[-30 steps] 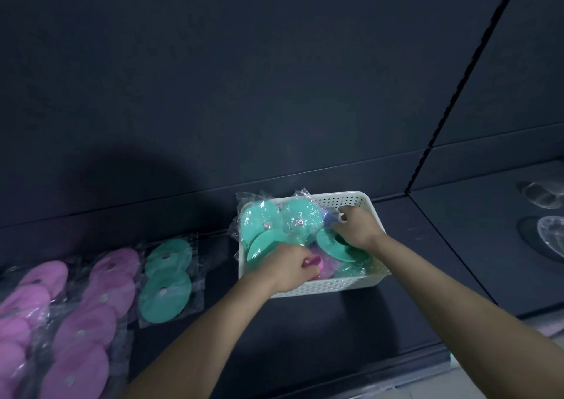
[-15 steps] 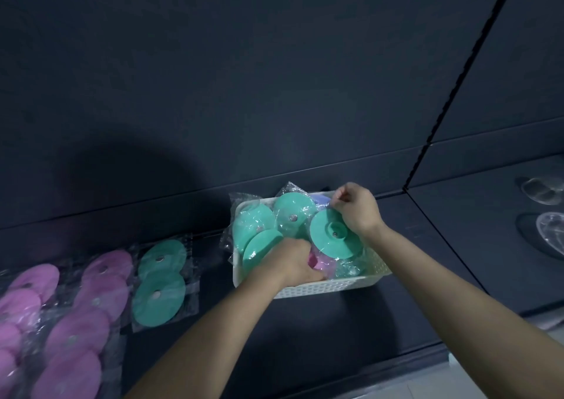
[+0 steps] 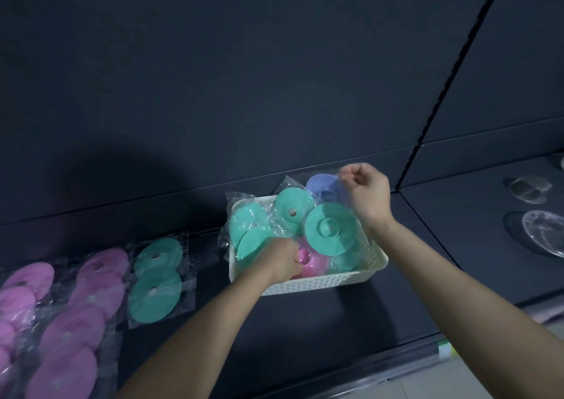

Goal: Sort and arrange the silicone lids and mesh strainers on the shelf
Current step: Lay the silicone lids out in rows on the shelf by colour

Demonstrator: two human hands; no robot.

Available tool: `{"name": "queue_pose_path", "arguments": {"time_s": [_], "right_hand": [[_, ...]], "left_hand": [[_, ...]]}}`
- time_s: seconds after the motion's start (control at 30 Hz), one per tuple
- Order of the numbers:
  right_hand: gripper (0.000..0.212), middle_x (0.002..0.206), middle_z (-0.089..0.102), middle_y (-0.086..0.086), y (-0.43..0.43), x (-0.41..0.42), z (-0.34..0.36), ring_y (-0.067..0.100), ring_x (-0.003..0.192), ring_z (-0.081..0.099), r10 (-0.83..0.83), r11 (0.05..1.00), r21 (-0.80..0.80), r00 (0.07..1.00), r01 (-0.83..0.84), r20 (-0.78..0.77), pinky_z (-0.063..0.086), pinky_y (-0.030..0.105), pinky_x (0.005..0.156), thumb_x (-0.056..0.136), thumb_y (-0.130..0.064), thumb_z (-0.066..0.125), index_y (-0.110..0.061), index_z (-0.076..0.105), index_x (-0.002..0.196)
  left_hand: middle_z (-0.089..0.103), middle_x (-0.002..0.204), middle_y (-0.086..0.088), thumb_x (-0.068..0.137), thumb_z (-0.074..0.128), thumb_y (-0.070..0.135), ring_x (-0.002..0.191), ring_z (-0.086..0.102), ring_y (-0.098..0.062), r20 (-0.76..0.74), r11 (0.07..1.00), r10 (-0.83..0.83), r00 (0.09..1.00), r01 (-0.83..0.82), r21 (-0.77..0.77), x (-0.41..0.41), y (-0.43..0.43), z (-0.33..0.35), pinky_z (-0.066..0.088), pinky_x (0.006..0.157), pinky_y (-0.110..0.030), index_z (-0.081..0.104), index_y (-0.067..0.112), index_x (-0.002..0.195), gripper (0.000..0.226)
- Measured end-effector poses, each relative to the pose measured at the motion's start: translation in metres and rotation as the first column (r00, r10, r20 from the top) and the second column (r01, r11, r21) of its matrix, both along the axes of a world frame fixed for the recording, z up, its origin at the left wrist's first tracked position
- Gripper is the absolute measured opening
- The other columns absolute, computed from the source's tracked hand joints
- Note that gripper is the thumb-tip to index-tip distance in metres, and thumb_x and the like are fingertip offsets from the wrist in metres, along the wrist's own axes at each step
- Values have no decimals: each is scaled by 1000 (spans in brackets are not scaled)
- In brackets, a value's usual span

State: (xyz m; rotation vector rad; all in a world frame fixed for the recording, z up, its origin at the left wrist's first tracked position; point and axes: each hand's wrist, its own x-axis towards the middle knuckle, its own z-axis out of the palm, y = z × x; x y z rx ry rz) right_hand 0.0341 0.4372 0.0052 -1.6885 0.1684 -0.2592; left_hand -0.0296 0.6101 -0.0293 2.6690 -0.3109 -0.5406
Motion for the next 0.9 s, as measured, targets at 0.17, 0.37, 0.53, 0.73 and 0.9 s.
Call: {"name": "queue_pose_path", "arguments": {"time_s": [0.17, 0.37, 0.53, 0.73, 0.9], "right_hand": [[24, 80, 67, -2, 2, -9, 18, 5, 75, 62, -135, 989, 90, 976, 121, 172, 48, 16, 70, 87, 3, 56, -18, 66, 79], [27, 80, 66, -9, 0, -27, 8, 6, 76, 62, 99, 975, -214, 981, -62, 166, 51, 23, 76, 86, 4, 58, -21, 64, 78], [29, 94, 70, -11, -3, -41, -13, 11, 89, 66, 245, 913, -337, 970, -231, -1, 53, 28, 79, 88, -3, 58, -28, 61, 74], [33, 93, 66, -11, -5, -44, -19, 9, 101, 60, 289, 916, -276, 956, -291, -50, 47, 22, 90, 92, 1, 52, -26, 55, 72], [30, 102, 70, -2, -5, -42, -17, 12, 97, 65, 244, 930, -272, 969, -246, -40, 50, 30, 86, 91, -1, 51, -24, 54, 74]], "left_hand": [[53, 90, -3, 79, 68, 22, 83, 54, -18, 47, 997, -15, 999, 19, -79, 2, 2, -7, 44, 73, -26, 56, 13, 73, 16], [45, 116, -4, 78, 68, 36, 113, 43, -20, 26, 993, -109, 994, 107, 42, 9, -5, -8, 42, 99, -37, 50, 14, 113, 45], [50, 111, -3, 77, 66, 42, 104, 47, -21, 28, 982, -131, 991, 126, 140, 10, -15, -1, 44, 87, -33, 51, 16, 109, 43], [55, 82, -1, 83, 55, 27, 76, 56, -22, 98, 981, -152, 983, 138, 136, 9, -20, 16, 37, 62, -26, 49, 22, 83, 8], [60, 81, -6, 97, 41, 20, 63, 53, -18, 272, 996, 20, 962, 6, -93, 1, -8, 13, 32, 52, -24, 59, 9, 98, 21]]}}
